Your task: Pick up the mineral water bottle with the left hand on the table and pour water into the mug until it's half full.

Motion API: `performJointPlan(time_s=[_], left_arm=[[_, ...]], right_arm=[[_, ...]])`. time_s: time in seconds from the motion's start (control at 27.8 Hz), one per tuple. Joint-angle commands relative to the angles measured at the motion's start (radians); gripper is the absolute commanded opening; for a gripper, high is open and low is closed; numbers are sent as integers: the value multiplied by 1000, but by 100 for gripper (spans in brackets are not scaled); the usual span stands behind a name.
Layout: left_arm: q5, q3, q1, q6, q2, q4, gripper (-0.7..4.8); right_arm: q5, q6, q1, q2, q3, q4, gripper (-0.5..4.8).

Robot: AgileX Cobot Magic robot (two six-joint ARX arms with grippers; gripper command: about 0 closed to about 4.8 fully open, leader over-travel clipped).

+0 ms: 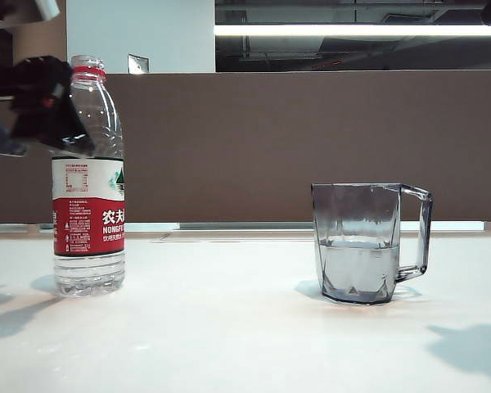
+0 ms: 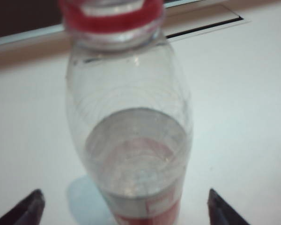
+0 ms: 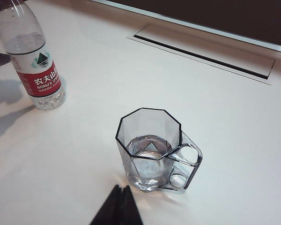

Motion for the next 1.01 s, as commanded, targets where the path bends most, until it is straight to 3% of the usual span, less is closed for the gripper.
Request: performJointPlan(time_s=[0.04, 0.14, 0.32, 0.54, 0.76, 1.01], left_arm=[[11, 5, -1, -1, -67, -94, 472], [11, 5, -1, -11, -132, -164, 331], [28, 5, -1, -27, -285, -305, -4], [32, 1, -1, -68, -486, -414, -6], [36, -34, -1, -68, -617, -415, -6], [38, -114, -1, -90, -725, -418, -6]], right_arm=[[1, -1, 0, -2, 5, 18, -1], [2, -1, 0, -2, 5, 18, -1], [2, -1, 0, -2, 5, 18, -1], [8, 0, 0, -2, 4, 18, -1], [12, -1, 0, -55, -37, 19, -1], [18, -39, 0, -270, -176, 66, -1]])
